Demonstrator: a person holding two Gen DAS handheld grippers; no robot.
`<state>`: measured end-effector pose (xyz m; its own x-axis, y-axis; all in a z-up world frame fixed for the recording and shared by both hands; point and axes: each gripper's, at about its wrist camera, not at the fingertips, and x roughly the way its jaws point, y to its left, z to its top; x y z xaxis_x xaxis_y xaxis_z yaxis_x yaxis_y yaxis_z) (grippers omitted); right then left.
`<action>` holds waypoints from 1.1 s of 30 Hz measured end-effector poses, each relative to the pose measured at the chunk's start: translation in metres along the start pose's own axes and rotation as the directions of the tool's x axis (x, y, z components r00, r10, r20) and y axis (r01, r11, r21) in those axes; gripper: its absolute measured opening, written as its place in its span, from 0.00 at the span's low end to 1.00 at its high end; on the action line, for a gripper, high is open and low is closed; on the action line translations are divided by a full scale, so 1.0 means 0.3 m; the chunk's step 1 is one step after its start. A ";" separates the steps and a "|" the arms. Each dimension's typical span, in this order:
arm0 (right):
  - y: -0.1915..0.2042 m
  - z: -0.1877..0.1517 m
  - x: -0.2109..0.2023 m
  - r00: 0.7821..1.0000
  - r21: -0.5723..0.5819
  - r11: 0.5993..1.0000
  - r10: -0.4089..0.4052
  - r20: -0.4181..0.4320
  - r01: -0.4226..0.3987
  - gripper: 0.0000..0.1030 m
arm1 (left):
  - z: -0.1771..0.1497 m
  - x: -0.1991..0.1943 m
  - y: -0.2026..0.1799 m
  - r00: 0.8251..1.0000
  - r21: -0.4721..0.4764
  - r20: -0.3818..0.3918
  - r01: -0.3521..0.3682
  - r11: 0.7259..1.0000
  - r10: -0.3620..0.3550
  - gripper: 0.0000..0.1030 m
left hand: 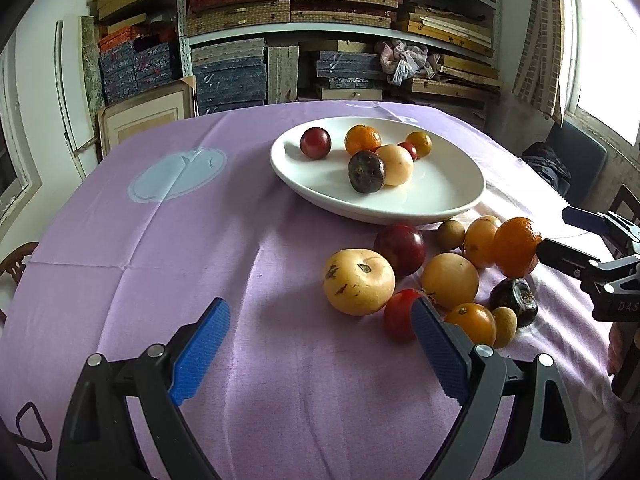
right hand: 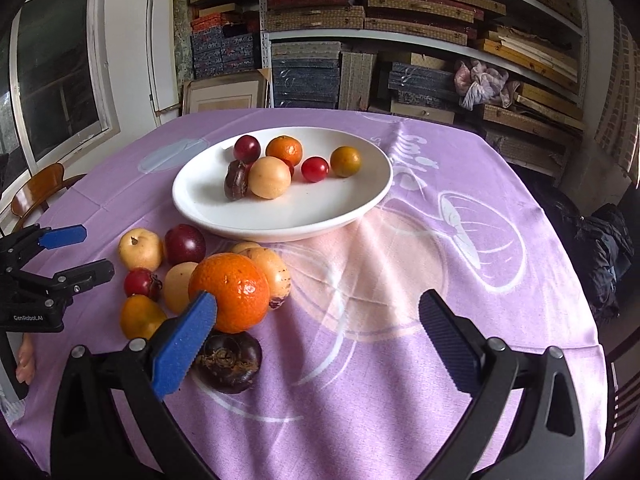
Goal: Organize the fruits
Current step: 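Withdraw both open tools from the plate toward the remaining fruit, then reach the right tool to the stray mandarin on the cloth and grasp it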
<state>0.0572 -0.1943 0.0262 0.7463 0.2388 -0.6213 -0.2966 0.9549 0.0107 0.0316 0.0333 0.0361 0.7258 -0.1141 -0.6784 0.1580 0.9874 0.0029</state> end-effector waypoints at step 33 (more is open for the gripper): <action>-0.445 -0.050 -0.085 0.979 0.530 0.834 0.053 0.197 -0.152 0.96 | -0.017 0.010 -0.054 1.000 0.084 -0.015 0.010 0.996 -0.008 0.90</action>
<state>0.0689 -0.3306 0.0288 0.8323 0.3193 -0.4531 -0.0449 0.8536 0.5190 0.0278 0.0175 0.0302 0.7146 -0.1208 -0.6890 0.2204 0.9737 0.0579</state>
